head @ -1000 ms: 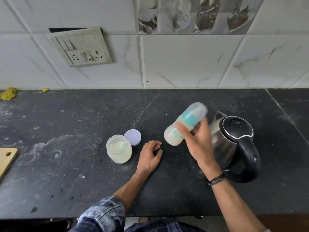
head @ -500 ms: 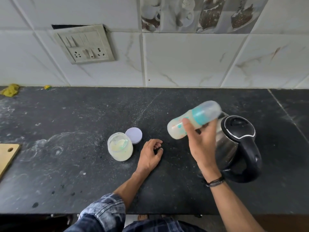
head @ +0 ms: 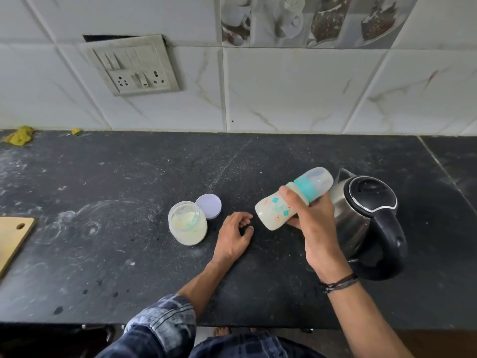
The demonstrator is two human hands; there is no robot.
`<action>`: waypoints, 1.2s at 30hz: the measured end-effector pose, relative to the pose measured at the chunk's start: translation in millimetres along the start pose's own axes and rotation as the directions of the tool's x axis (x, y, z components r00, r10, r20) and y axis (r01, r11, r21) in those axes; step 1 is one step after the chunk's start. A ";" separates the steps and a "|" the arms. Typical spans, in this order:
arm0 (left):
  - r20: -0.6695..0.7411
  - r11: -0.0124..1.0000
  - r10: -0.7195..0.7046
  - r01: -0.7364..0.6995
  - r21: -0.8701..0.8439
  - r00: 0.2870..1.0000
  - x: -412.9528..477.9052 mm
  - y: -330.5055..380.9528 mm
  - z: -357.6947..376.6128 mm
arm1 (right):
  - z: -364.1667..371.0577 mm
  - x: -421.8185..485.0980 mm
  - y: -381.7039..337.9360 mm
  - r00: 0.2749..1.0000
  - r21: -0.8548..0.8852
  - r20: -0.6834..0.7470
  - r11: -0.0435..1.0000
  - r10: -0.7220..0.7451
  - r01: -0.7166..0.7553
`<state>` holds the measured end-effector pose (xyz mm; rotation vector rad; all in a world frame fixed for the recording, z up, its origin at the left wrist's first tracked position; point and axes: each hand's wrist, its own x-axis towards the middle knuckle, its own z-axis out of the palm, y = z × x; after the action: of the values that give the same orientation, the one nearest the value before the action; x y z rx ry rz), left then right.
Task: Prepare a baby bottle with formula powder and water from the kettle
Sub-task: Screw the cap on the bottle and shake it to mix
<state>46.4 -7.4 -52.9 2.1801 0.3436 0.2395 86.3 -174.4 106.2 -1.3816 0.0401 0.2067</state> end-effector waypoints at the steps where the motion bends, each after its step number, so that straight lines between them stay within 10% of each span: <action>1: 0.002 1.000 -0.005 0.004 0.001 1.000 -0.6 -0.1 -0.3 | -0.3 1.2 -1.2 1.000 -0.013 0.006 0.999 0.030 -0.030; 10: 0.013 1.000 -0.010 0.010 -0.003 1.000 -2.1 1.4 -0.5 | -7.8 0.9 -10.3 0.998 -0.052 0.026 0.997 0.051 -0.049; 16: -0.010 1.000 -0.010 0.009 -0.010 1.000 -3.5 -1.9 0.0 | -6.1 -1.9 -24.4 0.911 -0.047 -0.051 0.912 -0.409 0.407; 20: 0.000 1.000 0.001 -0.001 -0.001 1.000 -6.1 -2.0 2.7 | -4.8 -2.0 -21.2 0.933 -0.337 0.123 0.870 -0.339 0.360; 23: 0.012 1.000 -0.001 0.001 -0.012 1.000 -1.4 1.0 1.6 | -4.5 -2.6 -20.4 0.882 -0.154 0.081 0.868 -0.464 0.471; 36: 0.018 1.000 0.023 -0.023 0.004 1.000 -9.0 -1.7 0.1 | 9.3 -7.0 -8.6 0.903 -0.356 0.243 0.833 -0.355 0.423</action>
<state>37.6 -9.5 -54.7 2.1902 0.3095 0.2319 80.0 -167.6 117.4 -1.7442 -0.4497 -0.0192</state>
